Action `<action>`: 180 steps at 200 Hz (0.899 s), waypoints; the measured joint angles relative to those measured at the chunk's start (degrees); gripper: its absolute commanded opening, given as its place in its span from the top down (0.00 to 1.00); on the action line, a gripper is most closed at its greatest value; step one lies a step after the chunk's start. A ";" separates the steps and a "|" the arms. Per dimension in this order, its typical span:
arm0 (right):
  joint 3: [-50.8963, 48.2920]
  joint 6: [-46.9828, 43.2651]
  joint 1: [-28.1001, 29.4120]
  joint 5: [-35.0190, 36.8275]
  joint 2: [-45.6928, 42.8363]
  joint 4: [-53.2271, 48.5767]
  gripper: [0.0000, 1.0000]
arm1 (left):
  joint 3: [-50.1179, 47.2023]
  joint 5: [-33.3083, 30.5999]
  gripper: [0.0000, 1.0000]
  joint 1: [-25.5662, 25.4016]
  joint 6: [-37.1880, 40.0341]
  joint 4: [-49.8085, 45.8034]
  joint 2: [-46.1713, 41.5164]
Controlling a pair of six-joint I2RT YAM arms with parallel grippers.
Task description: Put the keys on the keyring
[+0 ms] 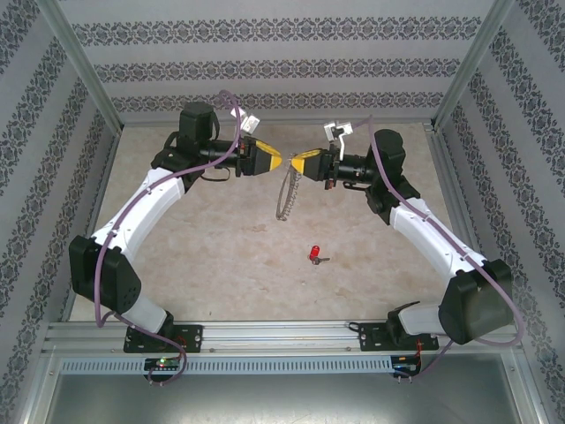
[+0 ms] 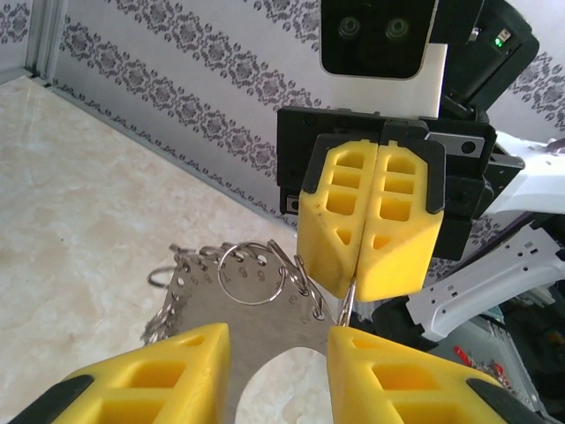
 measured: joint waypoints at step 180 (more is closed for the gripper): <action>0.68 4.59 0.00 4.20 -0.20 9.40 1.00 | -7.48 2.23 0.67 -1.68 -22.45 31.74 -2.47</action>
